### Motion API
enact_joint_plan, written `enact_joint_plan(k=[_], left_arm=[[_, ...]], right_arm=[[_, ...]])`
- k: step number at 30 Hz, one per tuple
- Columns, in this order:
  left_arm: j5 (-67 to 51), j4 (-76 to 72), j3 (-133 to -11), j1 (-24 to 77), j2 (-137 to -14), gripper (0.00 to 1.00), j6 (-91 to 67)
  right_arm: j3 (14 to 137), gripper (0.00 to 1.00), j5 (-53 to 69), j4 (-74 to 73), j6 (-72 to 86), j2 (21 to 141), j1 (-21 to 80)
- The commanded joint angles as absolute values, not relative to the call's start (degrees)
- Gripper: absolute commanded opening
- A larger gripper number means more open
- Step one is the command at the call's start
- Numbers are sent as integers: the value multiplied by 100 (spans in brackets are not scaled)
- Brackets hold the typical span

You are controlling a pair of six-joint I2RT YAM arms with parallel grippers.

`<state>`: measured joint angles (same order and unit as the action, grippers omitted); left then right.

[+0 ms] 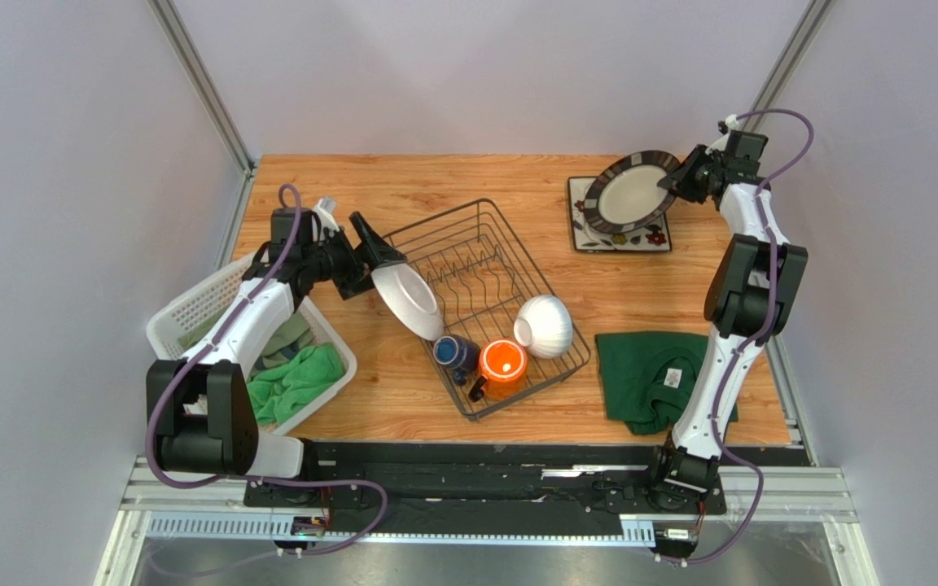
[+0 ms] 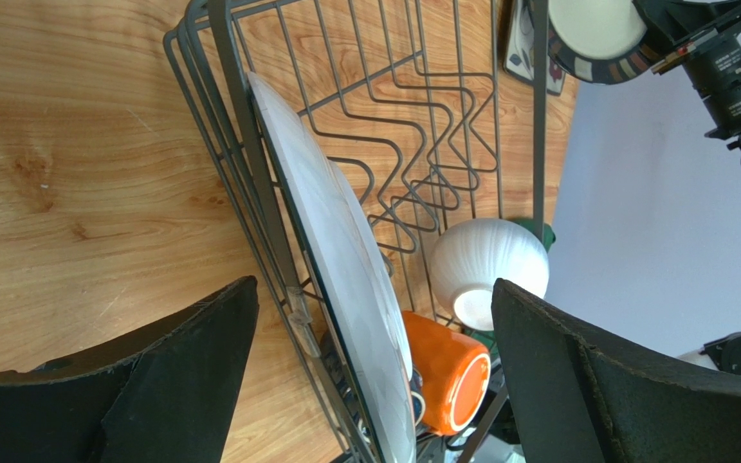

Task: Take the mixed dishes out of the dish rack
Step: Place the plate at the center of the board.

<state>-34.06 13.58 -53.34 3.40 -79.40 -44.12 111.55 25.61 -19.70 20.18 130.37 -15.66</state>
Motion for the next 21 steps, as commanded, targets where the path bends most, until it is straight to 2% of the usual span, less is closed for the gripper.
enact_joint_plan(k=[1, 16, 21], left_arm=[[-3375, 1389, -5590, 352, -7928, 99, -4166], [-3410, 1397, -5555, 352, -7761, 99, -4087], [-3419, 1389, -5537, 352, -7805, 99, -4113]], right_arm=[[11593, 0, 2997, -1433, 2162, 13095, -1591], [11487, 0, 3472, -1441, 2233, 13526, -1687], [11856, 5, 3384, -1942, 2188, 13754, -1679]])
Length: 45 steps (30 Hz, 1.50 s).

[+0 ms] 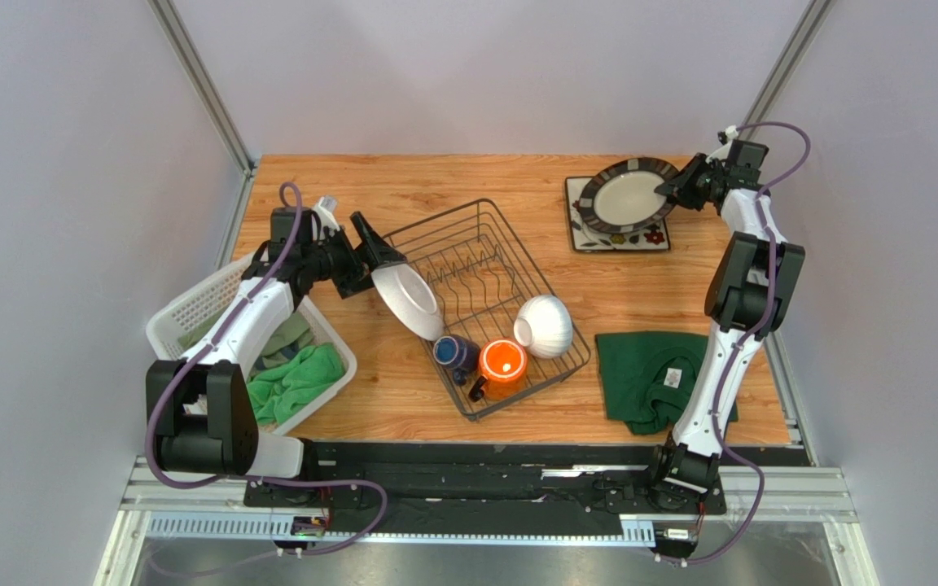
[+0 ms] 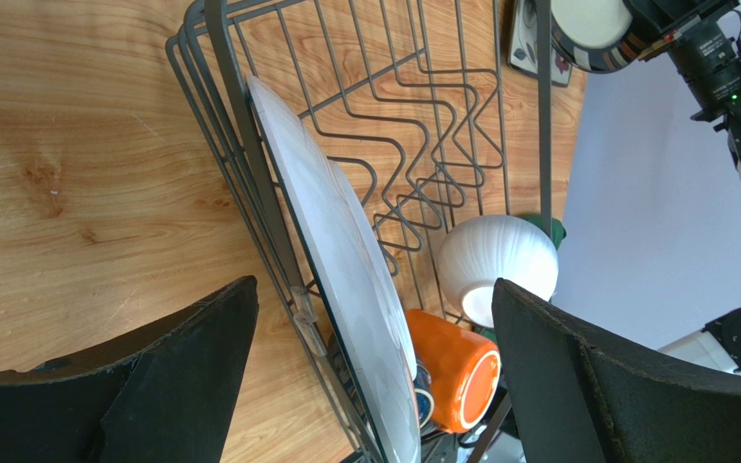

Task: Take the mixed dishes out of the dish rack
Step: Place the plate at the center of the board.

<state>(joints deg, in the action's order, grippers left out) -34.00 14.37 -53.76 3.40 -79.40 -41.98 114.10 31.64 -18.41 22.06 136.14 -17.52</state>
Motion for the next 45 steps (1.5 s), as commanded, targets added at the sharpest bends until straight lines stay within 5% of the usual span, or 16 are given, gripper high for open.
enact_joint_plan(k=[1, 15, 45], left_arm=[[-3428, 1389, -5537, 352, -7813, 99, -4113], [-3410, 1345, -5458, 352, -7734, 99, -4131], [-3445, 1283, -5282, 352, -7594, 99, -4140]], right_arm=[[11909, 6, 3392, -2082, 2180, 13798, -1679], [12252, 27, 3191, -2690, 2188, 14063, -1679], [11680, 40, 1292, -3488, 1477, 13359, -1283]])
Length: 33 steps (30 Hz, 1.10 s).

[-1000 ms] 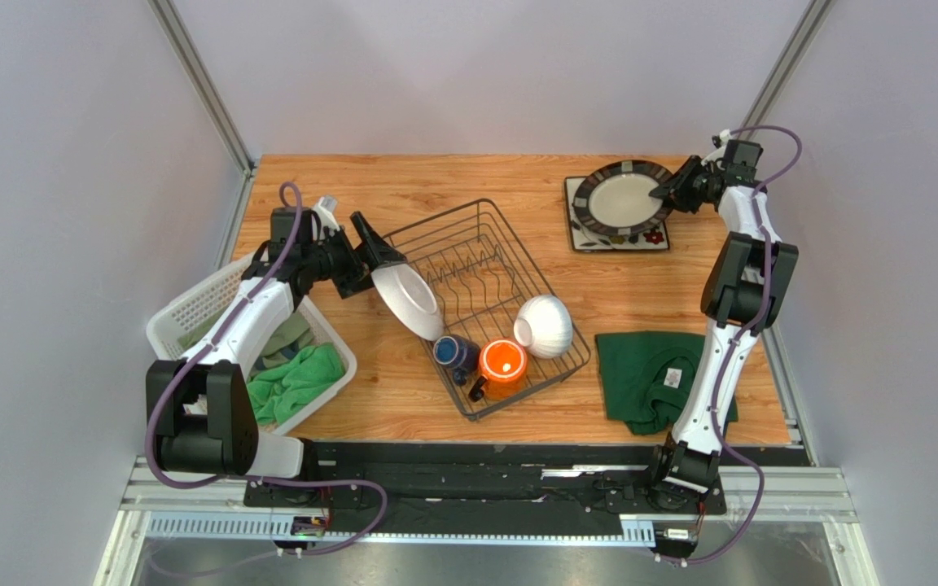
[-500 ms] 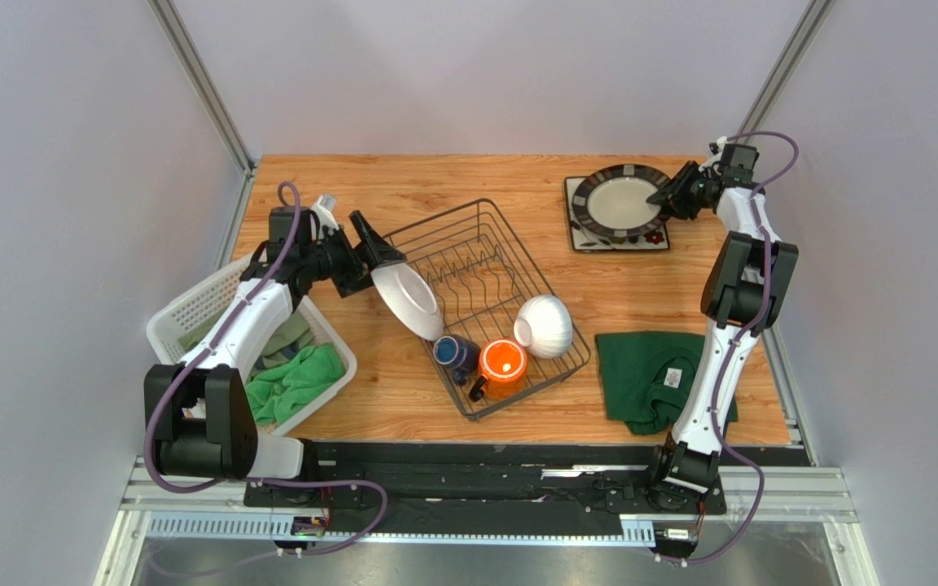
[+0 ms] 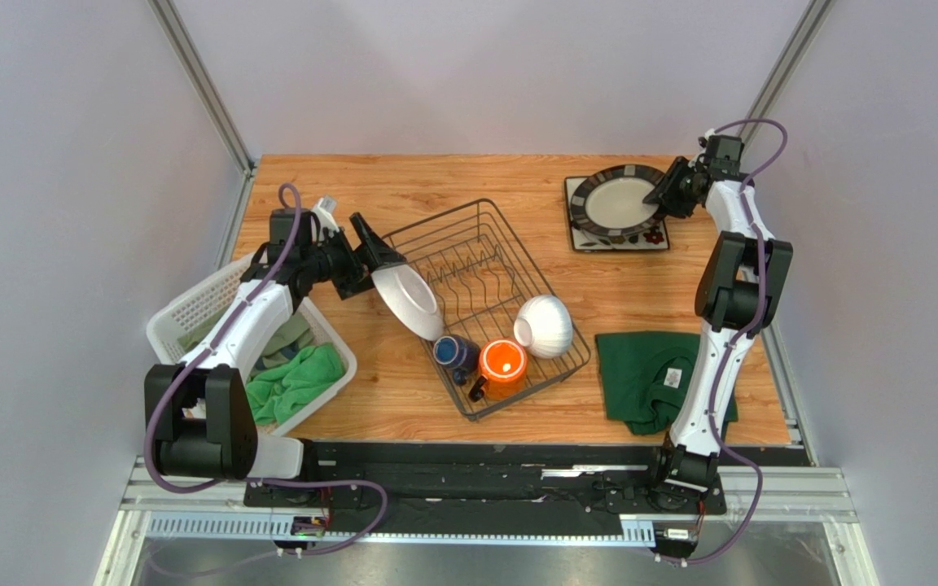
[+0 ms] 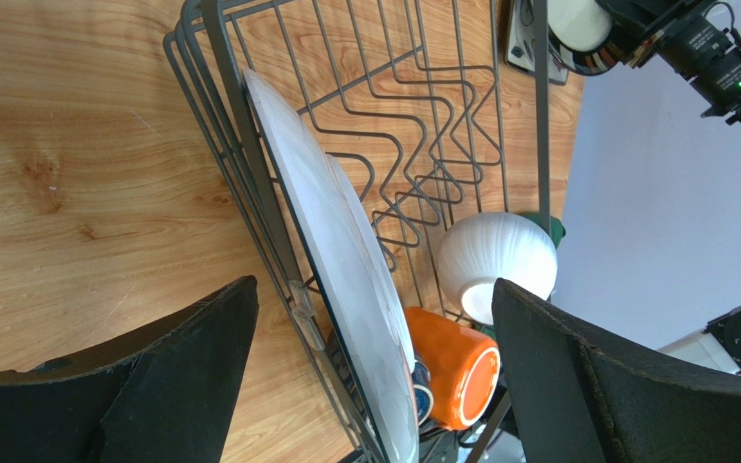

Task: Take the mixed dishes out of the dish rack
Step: Place the plate at the center of the board.

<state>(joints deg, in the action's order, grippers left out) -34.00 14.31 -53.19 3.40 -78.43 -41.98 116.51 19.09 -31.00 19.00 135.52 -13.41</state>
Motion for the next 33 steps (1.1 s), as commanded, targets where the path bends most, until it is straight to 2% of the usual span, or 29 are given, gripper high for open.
enact_joint_plan(k=[1, 33], left_arm=[[-3445, 1283, -5282, 352, -7585, 99, -4140], [-3410, 1134, -5098, 352, -7497, 99, -4157]], right_arm=[[11707, 40, 1301, -3515, 1485, 13377, -1275], [11197, 43, 1898, -3630, 1767, 13271, -1494]])
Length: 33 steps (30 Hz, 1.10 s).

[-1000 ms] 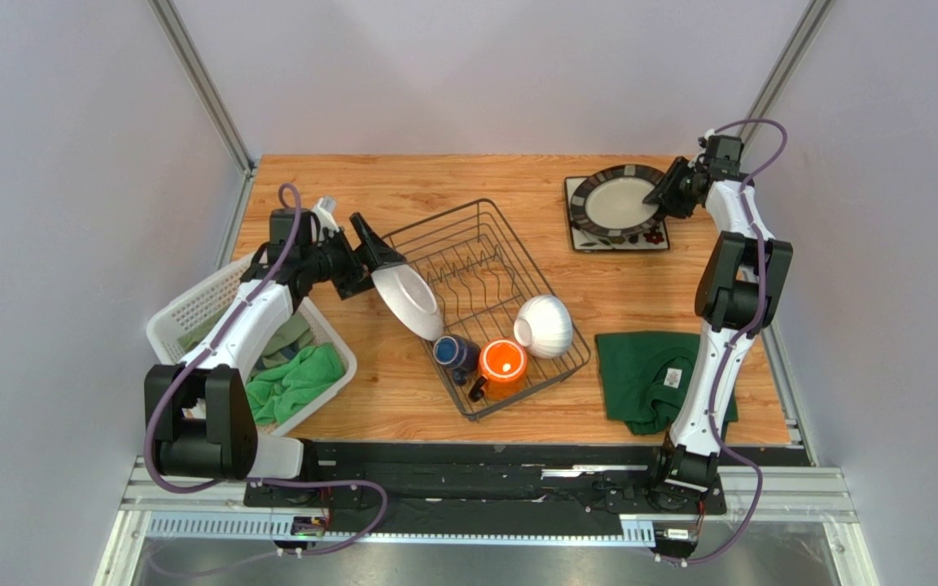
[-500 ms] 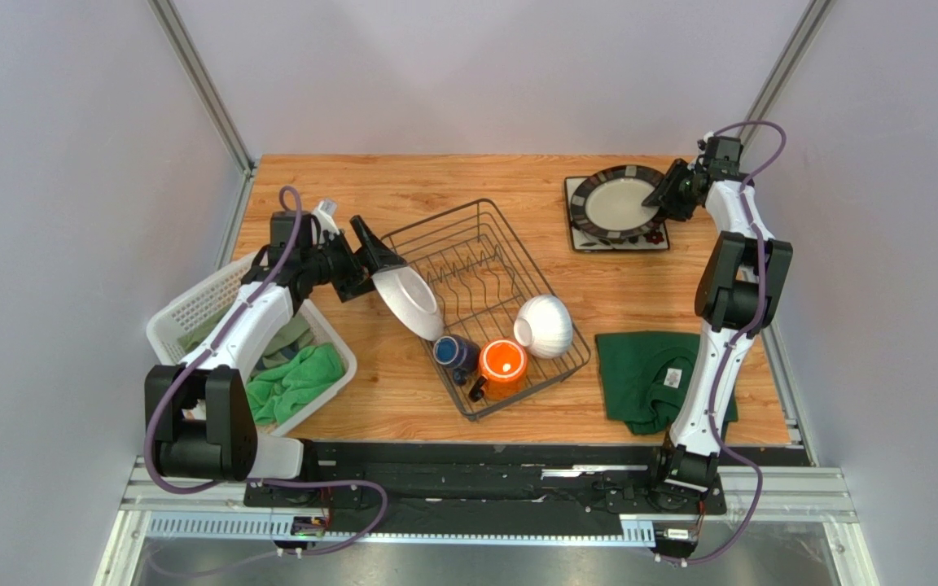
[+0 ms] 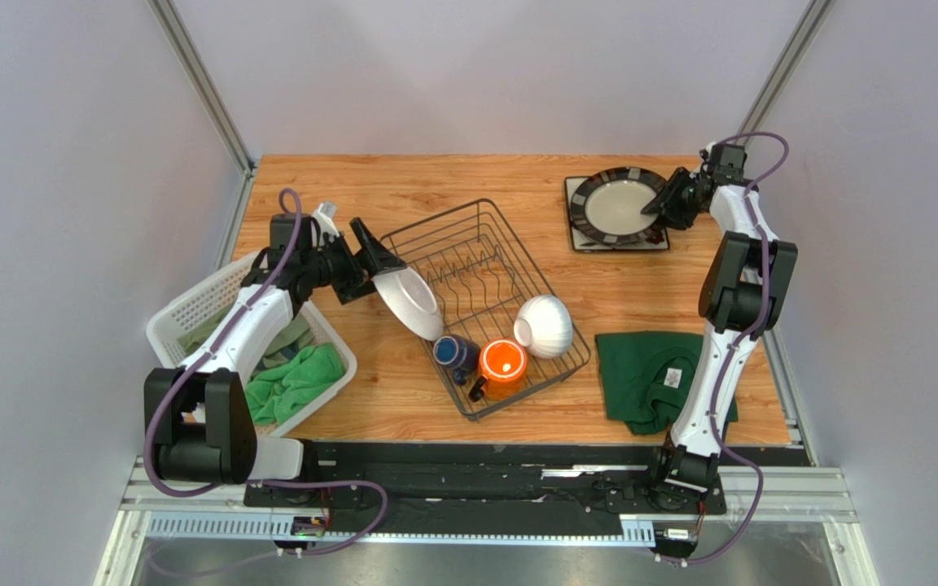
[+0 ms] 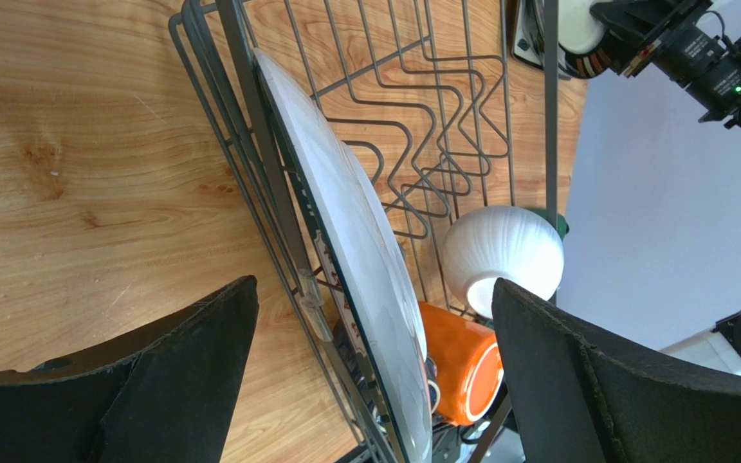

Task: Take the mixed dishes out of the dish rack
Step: Place the plate at the center of the board.

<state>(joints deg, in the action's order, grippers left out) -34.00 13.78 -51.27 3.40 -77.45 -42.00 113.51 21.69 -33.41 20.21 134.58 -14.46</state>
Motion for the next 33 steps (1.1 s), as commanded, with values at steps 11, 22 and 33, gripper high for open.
enact_joint_plan(k=[11, 22, 33], left_arm=[[-3410, 1090, -5071, 352, -7471, 99, -4157], [-3419, 1046, -5045, 352, -7515, 99, -4175], [-3437, 1028, -5045, 352, -7515, 99, -4166]], right_arm=[[11206, 43, 2206, -3726, 1925, 13368, -1626], [11197, 45, 2487, -3902, 1995, 13324, -1775], [11443, 45, 2488, -4157, 1899, 13324, -1828]])
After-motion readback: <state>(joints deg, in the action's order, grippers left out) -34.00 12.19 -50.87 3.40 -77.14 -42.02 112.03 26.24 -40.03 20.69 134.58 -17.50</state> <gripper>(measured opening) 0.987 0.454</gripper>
